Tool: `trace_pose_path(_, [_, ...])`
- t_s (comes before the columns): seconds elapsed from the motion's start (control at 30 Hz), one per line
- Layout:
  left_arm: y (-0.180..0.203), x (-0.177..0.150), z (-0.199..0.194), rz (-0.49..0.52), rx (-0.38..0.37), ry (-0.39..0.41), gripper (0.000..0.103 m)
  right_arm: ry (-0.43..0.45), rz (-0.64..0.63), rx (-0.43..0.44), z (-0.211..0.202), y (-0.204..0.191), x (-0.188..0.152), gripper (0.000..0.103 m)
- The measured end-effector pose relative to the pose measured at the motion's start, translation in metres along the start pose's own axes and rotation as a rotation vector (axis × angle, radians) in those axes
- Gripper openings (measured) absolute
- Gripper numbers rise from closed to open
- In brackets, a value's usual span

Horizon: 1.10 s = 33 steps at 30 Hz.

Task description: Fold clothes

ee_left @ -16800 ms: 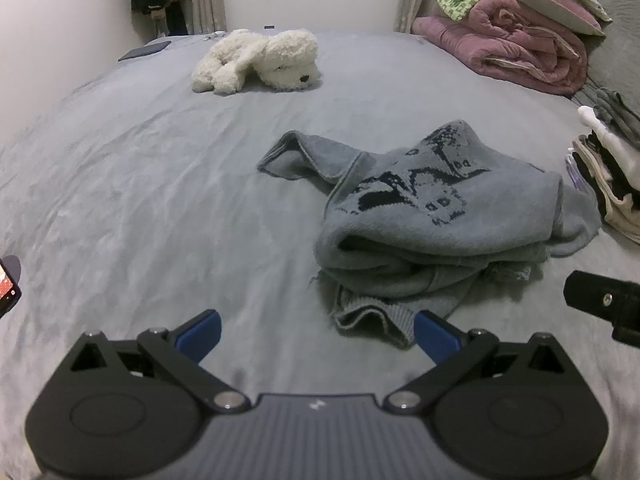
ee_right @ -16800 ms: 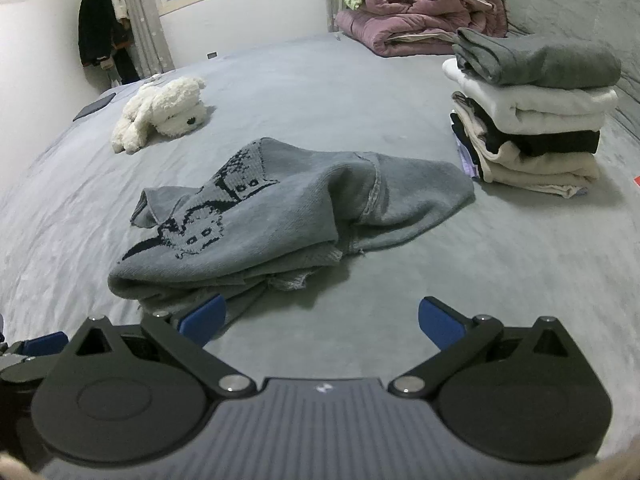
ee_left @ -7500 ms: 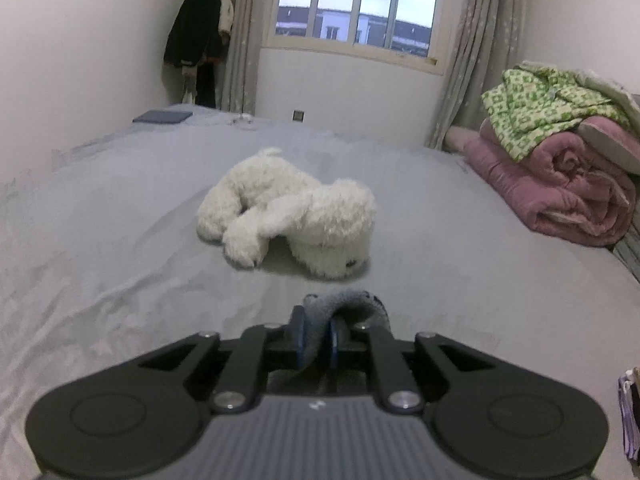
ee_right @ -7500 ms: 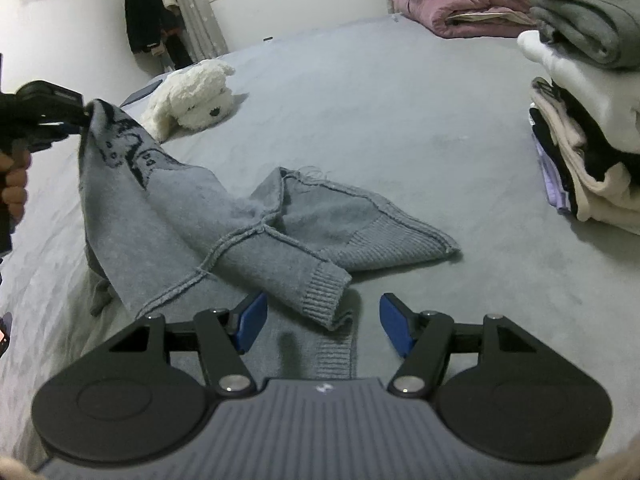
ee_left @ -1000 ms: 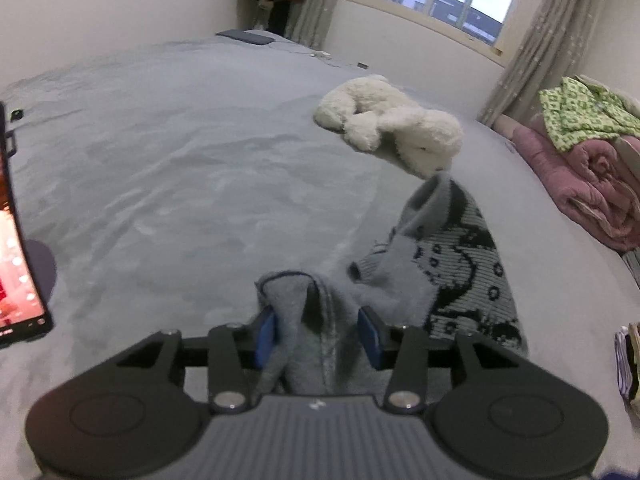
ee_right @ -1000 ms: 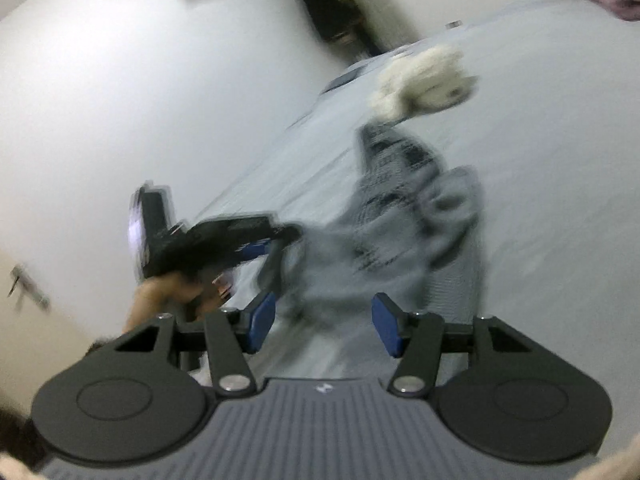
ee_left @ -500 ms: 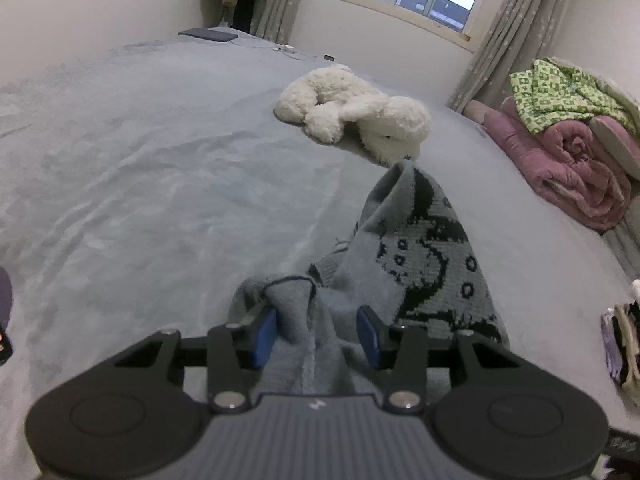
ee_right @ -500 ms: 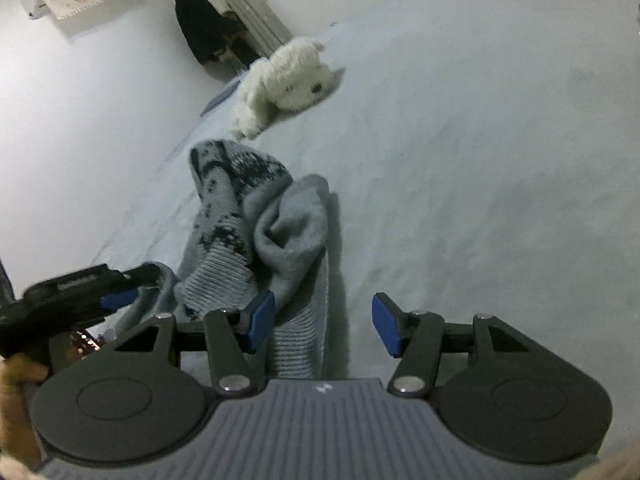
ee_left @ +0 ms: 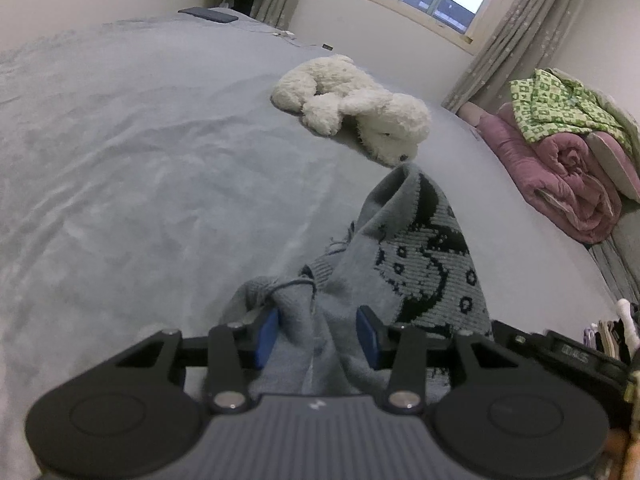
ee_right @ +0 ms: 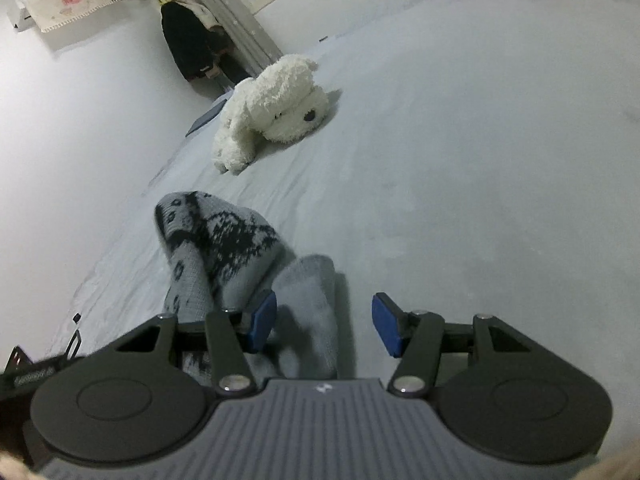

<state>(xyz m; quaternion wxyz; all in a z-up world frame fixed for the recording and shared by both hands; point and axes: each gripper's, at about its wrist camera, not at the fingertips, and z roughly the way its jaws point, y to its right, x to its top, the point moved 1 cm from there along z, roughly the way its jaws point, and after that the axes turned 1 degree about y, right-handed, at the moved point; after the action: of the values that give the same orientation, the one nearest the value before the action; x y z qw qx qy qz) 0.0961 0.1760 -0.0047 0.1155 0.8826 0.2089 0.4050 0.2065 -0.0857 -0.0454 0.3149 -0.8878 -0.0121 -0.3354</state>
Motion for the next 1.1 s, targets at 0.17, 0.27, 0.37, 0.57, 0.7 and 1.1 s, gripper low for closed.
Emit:
trace_pose_path(0.17, [0.004,0.0,0.004,0.026,0.016,0.001,0.045,-0.021,-0.044,-0.07,0.012,-0.01,0.003,0.008])
trace_pose_path(0.27, [0.0,0.002,0.003,0.015,0.013,0.002,0.045,0.027,-0.045,-0.128,-0.004,-0.007,0.012,0.007])
trace_pose_path(0.37, [-0.003,0.004,0.003,0.001,0.016,0.002,0.045,0.089,-0.03,-0.207,-0.033,0.006,0.019,0.007])
trace_pose_path(0.57, [-0.01,0.006,0.004,-0.018,0.03,0.002,0.045,0.156,-0.013,-0.279,-0.106,0.024,0.02,0.007])
trace_pose_path(0.7, [-0.012,0.007,0.004,-0.02,0.046,0.006,0.046,0.149,-0.045,-0.288,-0.128,0.019,0.014,0.007])
trace_pose_path(1.1, [-0.019,0.01,0.009,-0.023,0.066,-0.03,0.048,0.181,-0.072,-0.394,-0.187,0.019,-0.011,0.007])
